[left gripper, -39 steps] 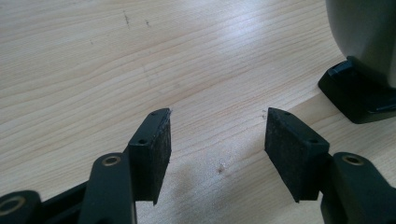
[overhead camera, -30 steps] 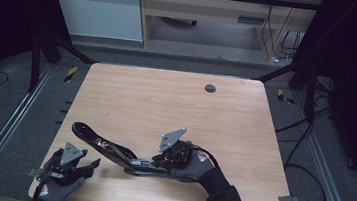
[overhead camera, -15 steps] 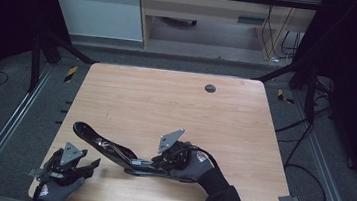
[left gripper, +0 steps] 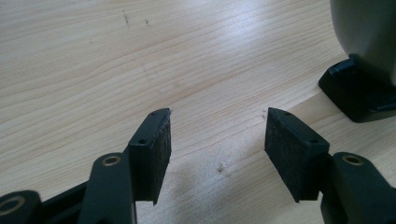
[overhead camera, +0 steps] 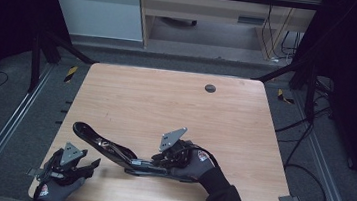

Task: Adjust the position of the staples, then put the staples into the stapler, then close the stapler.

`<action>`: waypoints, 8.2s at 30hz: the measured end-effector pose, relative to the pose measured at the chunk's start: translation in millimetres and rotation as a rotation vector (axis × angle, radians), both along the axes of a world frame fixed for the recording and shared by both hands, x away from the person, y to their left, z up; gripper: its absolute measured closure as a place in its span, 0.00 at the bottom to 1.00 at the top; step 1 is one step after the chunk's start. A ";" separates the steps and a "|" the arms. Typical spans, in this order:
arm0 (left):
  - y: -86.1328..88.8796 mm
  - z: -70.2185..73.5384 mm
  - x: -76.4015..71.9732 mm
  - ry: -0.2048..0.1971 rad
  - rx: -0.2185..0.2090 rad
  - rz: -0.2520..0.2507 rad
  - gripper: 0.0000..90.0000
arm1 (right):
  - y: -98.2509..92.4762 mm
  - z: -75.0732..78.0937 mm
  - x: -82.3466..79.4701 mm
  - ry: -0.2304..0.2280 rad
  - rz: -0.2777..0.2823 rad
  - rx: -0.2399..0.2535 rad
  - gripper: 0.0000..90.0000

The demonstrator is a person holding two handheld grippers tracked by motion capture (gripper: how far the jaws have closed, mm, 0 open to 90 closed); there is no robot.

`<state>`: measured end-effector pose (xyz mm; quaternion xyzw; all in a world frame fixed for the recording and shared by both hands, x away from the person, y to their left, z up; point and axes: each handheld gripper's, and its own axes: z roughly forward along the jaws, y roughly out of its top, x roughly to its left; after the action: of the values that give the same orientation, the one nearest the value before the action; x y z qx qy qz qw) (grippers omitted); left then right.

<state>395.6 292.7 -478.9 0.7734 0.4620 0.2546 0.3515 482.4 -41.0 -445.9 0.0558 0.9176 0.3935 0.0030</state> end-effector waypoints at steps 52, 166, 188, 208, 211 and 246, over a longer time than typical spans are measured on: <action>0.0 0.0 0.0 0.002 -0.002 0.000 0.45 | -0.2 -0.2 -0.8 0.001 -0.023 -0.016 0.82; -2.2 75.1 -17.1 -0.243 -0.273 -0.101 0.34 | -136.7 -21.6 -65.0 0.009 -0.815 0.109 0.63; -0.8 85.3 -5.8 -0.260 -0.290 -0.083 0.44 | -130.6 -22.0 -66.5 0.045 -0.792 0.078 0.81; -0.1 83.1 -3.0 -0.239 -0.323 -0.072 0.60 | -115.6 -25.7 -68.8 0.067 -0.735 0.061 1.00; 0.0 83.0 -3.1 -0.237 -0.326 -0.071 0.60 | -112.7 -27.5 -69.1 0.078 -0.731 0.057 1.00; -8.8 89.5 -3.4 -0.234 -0.325 -0.080 0.62 | -101.4 -40.0 -66.7 0.095 -0.709 0.017 1.00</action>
<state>392.2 283.9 -389.4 0.6895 0.4219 0.2504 0.5327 415.7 -142.4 -485.8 0.3891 0.8371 0.3723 0.0966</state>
